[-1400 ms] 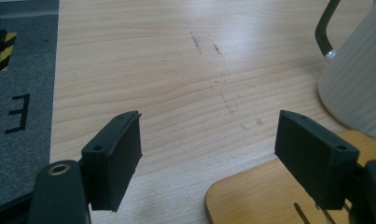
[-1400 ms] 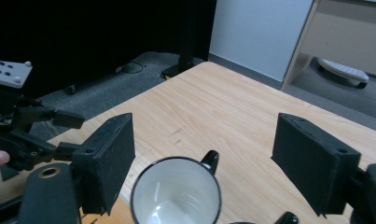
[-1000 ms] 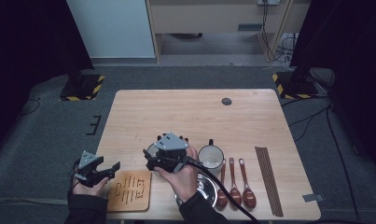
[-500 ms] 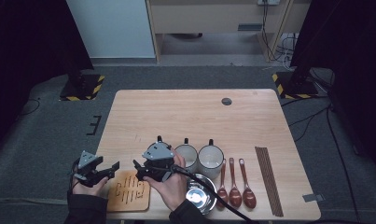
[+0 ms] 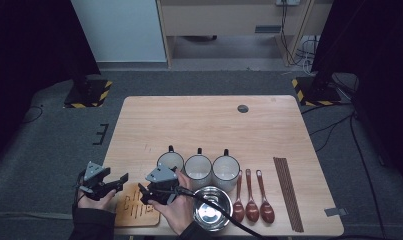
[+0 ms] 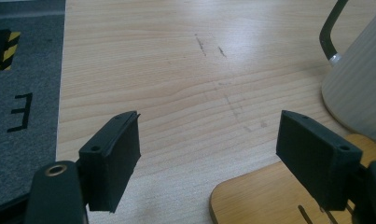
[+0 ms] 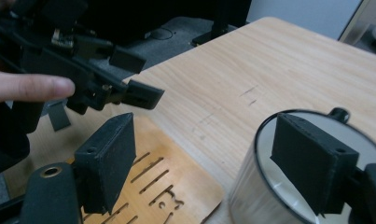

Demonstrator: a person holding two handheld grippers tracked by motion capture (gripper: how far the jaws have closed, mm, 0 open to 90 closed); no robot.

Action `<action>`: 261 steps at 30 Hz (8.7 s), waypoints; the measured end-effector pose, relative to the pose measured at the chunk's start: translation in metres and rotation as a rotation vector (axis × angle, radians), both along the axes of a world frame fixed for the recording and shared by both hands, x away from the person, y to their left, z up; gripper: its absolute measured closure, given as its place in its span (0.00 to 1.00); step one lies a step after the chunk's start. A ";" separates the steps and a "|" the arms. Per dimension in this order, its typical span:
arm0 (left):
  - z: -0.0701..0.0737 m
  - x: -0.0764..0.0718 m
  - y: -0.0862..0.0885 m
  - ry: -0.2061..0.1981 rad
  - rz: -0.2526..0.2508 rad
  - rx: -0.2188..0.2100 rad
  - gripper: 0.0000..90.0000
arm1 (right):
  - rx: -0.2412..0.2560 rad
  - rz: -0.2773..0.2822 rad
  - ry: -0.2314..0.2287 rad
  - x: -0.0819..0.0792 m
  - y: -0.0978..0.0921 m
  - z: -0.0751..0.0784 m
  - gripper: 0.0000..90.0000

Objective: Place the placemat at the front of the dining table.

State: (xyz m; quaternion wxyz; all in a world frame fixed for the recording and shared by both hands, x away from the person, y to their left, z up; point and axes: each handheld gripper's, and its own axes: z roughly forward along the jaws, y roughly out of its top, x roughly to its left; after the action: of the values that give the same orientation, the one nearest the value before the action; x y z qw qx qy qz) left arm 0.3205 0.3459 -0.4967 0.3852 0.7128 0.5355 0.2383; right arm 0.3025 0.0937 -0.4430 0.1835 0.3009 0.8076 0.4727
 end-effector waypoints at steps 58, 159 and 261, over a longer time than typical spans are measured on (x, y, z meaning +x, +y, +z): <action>-0.020 0.003 -0.032 0.191 -0.151 0.037 0.10 | -0.191 -0.010 0.197 -0.015 0.023 -0.079 0.21; -0.038 0.011 -0.032 0.118 -0.131 -0.005 0.06 | -0.027 -0.111 0.246 -0.008 0.018 -0.093 0.27; 0.086 0.017 -0.045 -0.010 -0.023 -0.037 0.07 | 0.047 -0.046 0.023 0.002 -0.001 0.017 0.39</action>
State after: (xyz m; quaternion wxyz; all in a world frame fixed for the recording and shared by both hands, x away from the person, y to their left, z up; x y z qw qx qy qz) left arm 0.3373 0.3013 -0.4109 0.4036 0.7104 0.5299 0.2274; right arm 0.3047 0.0927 -0.4262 0.1782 0.3291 0.7912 0.4837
